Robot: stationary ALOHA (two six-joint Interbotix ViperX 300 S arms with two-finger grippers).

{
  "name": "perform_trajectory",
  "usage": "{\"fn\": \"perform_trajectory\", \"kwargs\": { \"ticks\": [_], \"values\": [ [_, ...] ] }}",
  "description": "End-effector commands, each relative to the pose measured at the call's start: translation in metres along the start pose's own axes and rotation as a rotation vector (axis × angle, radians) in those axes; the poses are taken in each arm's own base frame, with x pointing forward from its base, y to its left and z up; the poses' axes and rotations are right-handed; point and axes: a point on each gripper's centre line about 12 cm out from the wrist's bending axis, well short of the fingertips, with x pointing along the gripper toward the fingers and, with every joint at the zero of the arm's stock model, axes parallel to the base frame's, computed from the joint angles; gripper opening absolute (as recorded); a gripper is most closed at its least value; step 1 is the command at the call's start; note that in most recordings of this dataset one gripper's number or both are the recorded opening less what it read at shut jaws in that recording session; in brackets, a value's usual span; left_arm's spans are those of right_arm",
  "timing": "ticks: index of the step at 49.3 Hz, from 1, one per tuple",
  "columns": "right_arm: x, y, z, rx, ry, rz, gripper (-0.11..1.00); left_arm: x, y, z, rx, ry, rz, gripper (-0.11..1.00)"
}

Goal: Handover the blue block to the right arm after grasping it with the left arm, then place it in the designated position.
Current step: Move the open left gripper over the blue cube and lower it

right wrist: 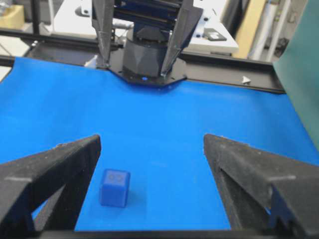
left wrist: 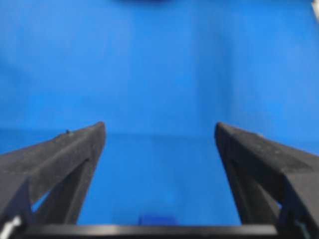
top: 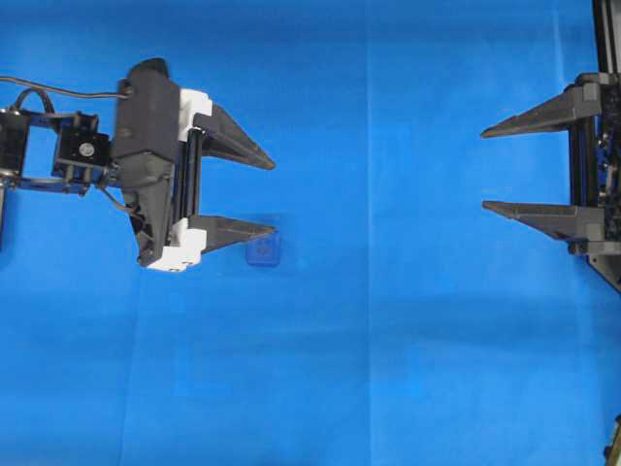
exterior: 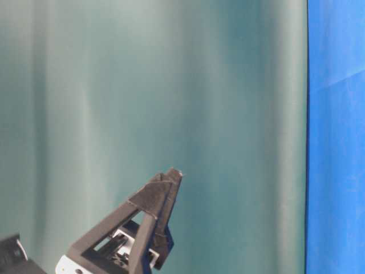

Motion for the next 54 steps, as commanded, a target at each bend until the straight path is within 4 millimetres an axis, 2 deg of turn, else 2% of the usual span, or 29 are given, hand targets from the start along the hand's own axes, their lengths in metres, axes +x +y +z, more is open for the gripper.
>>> {"fn": "perform_trajectory", "kwargs": {
  "ticks": [1,15,26,54],
  "values": [
    [0.003,0.000,0.009,0.004,-0.022,-0.002,0.97,-0.006,-0.008,0.020,0.009,0.038,-0.012,0.93],
    [0.005,0.000,0.004,0.004,-0.002,-0.003,0.97,-0.012,-0.020,0.040,0.022,0.219,-0.021,0.93],
    [0.006,0.000,0.002,0.004,0.006,-0.003,0.97,-0.004,-0.021,0.039,0.022,0.355,-0.009,0.93],
    [0.006,0.000,0.002,0.003,0.006,-0.003,0.97,-0.002,-0.022,0.039,0.023,0.372,-0.009,0.93]
  ]
}}
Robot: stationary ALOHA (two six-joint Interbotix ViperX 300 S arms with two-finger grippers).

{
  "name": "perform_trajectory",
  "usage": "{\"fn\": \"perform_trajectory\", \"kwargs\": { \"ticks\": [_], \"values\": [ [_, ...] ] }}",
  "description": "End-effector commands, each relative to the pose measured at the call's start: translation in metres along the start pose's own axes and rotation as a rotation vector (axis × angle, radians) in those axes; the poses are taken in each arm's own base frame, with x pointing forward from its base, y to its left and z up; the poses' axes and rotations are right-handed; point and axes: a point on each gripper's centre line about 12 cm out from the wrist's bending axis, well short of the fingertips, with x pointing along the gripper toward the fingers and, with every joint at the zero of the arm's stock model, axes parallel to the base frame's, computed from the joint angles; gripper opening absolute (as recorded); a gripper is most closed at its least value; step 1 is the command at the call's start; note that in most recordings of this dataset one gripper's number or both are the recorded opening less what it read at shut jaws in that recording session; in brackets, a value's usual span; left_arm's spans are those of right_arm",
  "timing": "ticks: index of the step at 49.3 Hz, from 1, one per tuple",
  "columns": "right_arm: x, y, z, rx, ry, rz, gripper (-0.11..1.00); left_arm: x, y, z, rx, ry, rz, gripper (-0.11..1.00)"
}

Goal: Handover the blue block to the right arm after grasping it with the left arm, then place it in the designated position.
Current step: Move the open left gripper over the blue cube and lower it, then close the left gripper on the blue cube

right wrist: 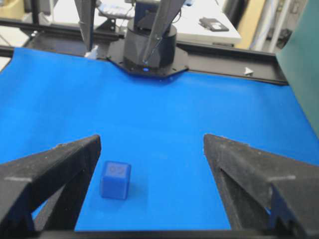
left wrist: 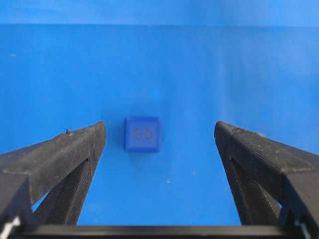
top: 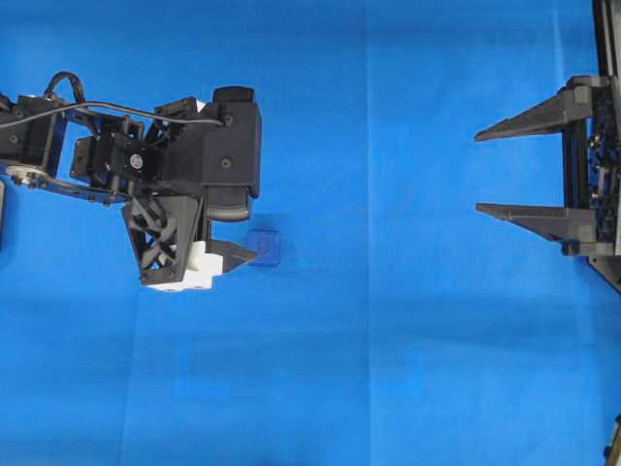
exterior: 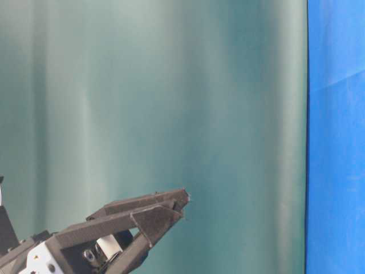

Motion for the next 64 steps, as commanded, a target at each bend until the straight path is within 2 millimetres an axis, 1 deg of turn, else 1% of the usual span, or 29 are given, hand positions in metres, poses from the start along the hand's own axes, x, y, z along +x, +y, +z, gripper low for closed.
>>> {"fn": "perform_trajectory", "kwargs": {
  "ticks": [1,43,56,60,64],
  "values": [
    [0.002,0.000,0.008,0.004,-0.022,-0.001,0.97,-0.013,-0.002,0.010,0.003,-0.046,-0.005,0.93],
    [0.002,0.000,0.008,0.003,-0.022,-0.001,0.97,-0.011,-0.002,0.007,0.005,-0.034,-0.004,0.93],
    [0.003,0.000,0.007,0.001,-0.017,-0.001,0.97,-0.005,-0.001,0.000,0.003,-0.021,-0.003,0.93],
    [0.003,0.000,0.007,0.003,-0.015,-0.001,0.97,-0.001,-0.001,-0.003,0.003,-0.032,-0.004,0.93],
    [0.003,0.000,0.006,0.004,-0.014,-0.002,0.97,0.008,0.000,-0.010,0.004,-0.035,-0.004,0.93]
  ]
}}
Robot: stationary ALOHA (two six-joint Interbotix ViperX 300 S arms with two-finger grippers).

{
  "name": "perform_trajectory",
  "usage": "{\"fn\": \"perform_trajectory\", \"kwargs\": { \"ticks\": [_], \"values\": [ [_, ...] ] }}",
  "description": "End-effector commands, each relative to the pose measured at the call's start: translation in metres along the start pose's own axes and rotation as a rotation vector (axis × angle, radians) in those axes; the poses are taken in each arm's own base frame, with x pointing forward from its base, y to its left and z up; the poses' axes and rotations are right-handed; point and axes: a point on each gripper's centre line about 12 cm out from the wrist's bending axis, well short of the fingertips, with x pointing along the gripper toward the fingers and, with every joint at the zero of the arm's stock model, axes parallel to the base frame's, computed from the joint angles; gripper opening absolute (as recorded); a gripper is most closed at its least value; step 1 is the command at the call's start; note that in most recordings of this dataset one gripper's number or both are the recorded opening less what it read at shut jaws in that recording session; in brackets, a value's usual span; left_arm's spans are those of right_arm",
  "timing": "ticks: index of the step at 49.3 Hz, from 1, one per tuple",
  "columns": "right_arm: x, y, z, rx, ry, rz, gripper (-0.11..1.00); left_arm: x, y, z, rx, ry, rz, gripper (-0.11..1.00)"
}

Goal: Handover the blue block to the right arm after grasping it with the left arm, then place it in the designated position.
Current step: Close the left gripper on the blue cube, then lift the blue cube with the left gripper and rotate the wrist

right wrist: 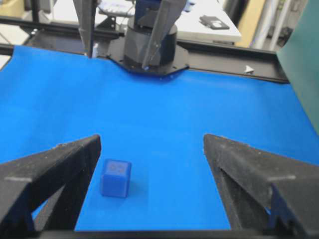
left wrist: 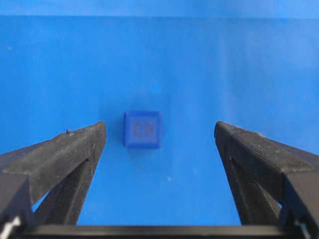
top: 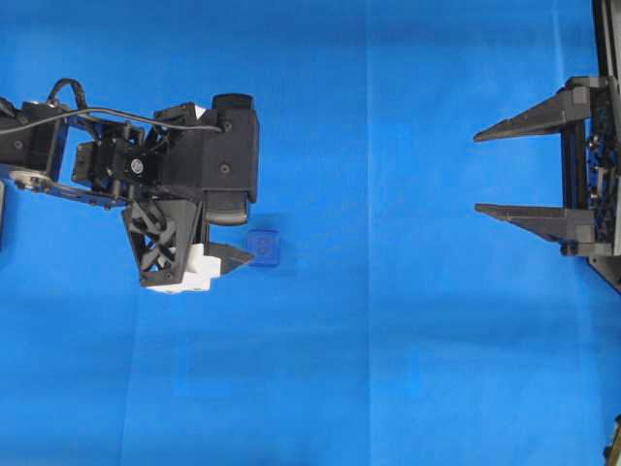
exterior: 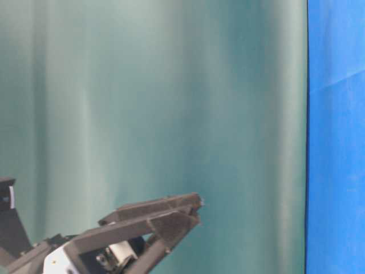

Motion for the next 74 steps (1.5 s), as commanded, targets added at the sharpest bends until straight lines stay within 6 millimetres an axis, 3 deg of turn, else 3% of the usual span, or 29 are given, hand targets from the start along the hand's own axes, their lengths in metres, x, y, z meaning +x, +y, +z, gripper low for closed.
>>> {"fn": "perform_trajectory", "kwargs": {
  "ticks": [1,20,26,55,74],
  "values": [
    [0.002,0.000,0.007,0.001,-0.017,-0.001,0.97,-0.001,-0.001,0.003,0.003,-0.044,-0.005,0.93],
    [0.003,0.000,0.004,0.001,-0.008,-0.002,0.97,0.086,0.002,-0.040,0.004,0.106,0.008,0.93],
    [0.004,0.000,0.004,0.004,-0.005,-0.002,0.97,0.105,0.003,-0.048,0.003,0.132,0.010,0.93],
    [0.007,-0.001,-0.003,0.005,0.018,-0.005,0.97,0.148,0.012,-0.086,-0.007,0.197,0.024,0.93],
    [0.009,-0.001,-0.005,0.002,0.029,-0.003,0.97,0.154,0.018,-0.091,-0.013,0.187,0.031,0.92]
  ]
}}
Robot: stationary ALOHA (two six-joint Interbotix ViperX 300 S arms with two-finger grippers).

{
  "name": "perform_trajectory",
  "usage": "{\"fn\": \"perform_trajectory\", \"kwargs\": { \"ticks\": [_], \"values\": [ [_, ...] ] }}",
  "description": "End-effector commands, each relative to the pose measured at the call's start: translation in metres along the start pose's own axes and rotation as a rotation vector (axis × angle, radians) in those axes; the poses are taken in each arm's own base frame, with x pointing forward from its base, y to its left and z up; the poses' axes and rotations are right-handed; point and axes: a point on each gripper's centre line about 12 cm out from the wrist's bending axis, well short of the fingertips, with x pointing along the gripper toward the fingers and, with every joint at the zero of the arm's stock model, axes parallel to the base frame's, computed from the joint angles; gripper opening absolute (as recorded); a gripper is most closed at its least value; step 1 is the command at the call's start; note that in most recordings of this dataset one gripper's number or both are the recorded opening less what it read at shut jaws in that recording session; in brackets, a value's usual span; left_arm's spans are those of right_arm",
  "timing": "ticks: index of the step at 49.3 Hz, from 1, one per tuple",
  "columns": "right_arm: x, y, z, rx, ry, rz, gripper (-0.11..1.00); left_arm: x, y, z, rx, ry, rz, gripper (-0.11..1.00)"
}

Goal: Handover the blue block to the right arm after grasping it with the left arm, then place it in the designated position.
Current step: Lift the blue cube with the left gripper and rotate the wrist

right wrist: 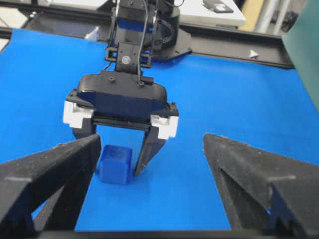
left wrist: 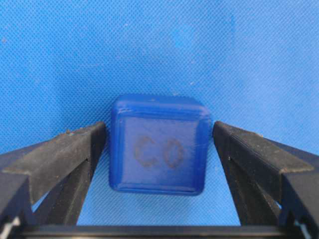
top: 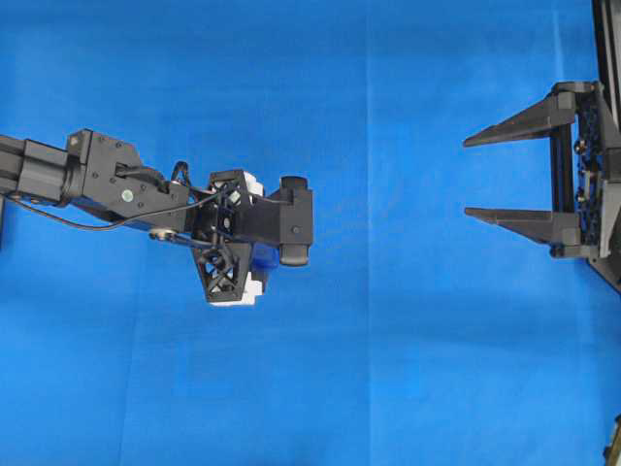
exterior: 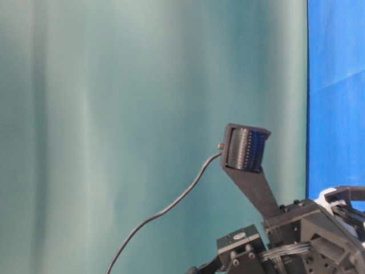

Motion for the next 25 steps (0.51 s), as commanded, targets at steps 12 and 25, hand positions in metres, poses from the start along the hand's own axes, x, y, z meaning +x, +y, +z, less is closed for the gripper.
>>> {"fn": "perform_trajectory", "kwargs": {
  "ticks": [12,25],
  "values": [
    [0.0014,0.0001,0.0053,0.005,-0.017,0.000,0.97,-0.0114,0.0044,0.0120,0.015,-0.047,0.007,0.66],
    [0.0016,0.0001,0.0051,0.003,-0.017,0.000,0.97,-0.0120,0.0044,0.0119,0.019,-0.045,0.007,0.48]
  ]
}}
